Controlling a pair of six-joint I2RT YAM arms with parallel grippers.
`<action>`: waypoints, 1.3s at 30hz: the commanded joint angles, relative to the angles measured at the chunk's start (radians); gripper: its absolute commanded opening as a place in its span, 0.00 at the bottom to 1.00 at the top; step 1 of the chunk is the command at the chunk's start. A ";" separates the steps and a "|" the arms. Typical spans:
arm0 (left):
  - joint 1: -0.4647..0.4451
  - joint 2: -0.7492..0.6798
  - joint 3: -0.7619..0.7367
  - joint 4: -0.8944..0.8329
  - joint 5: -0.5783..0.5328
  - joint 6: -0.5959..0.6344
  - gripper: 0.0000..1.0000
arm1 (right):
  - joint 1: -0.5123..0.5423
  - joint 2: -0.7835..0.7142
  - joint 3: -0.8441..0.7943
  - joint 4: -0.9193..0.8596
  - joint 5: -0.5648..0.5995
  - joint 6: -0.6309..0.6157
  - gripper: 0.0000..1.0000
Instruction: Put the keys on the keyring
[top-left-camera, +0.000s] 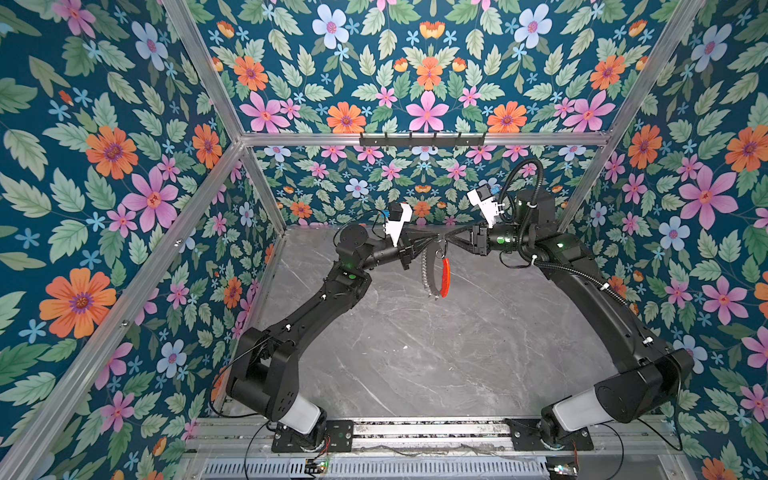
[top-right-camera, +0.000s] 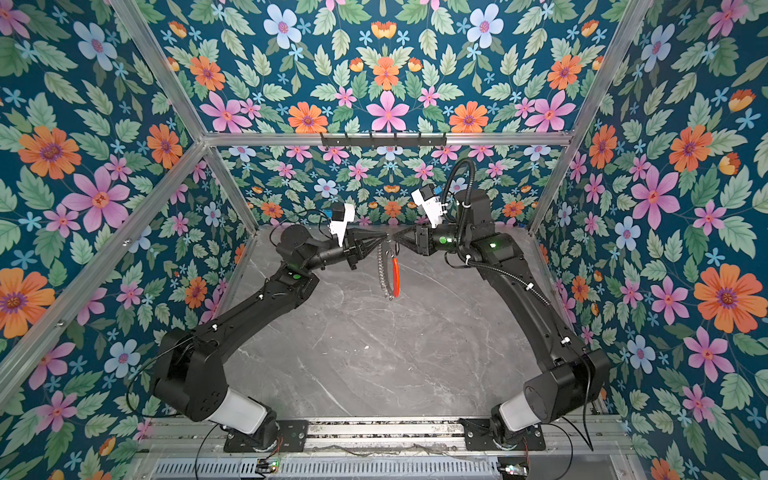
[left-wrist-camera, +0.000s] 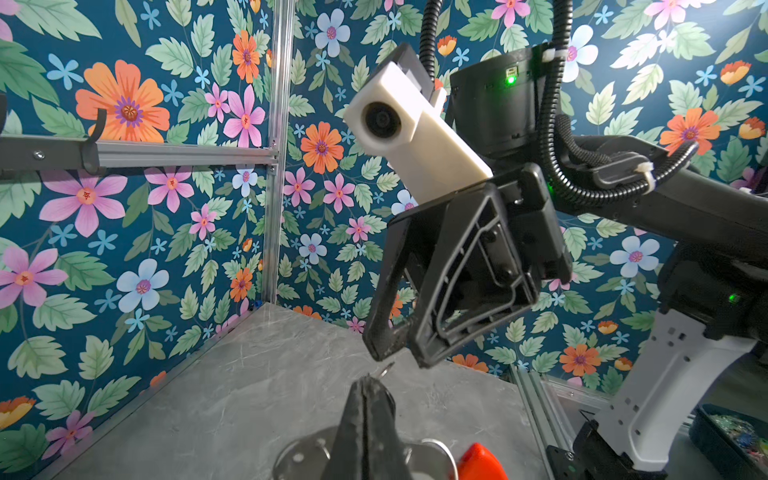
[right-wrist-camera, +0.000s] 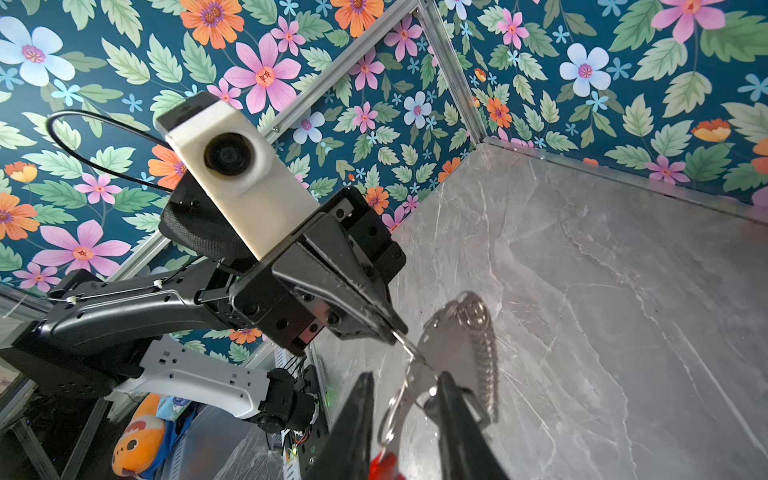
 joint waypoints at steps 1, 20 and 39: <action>-0.001 0.008 0.019 0.087 0.001 -0.068 0.00 | 0.003 0.022 0.032 -0.012 0.013 -0.067 0.26; -0.001 0.060 0.013 0.237 -0.054 -0.230 0.00 | 0.044 0.032 -0.006 0.075 0.042 -0.057 0.00; -0.011 0.071 -0.046 0.378 -0.109 -0.291 0.00 | -0.020 -0.025 -0.058 0.118 -0.017 0.048 0.33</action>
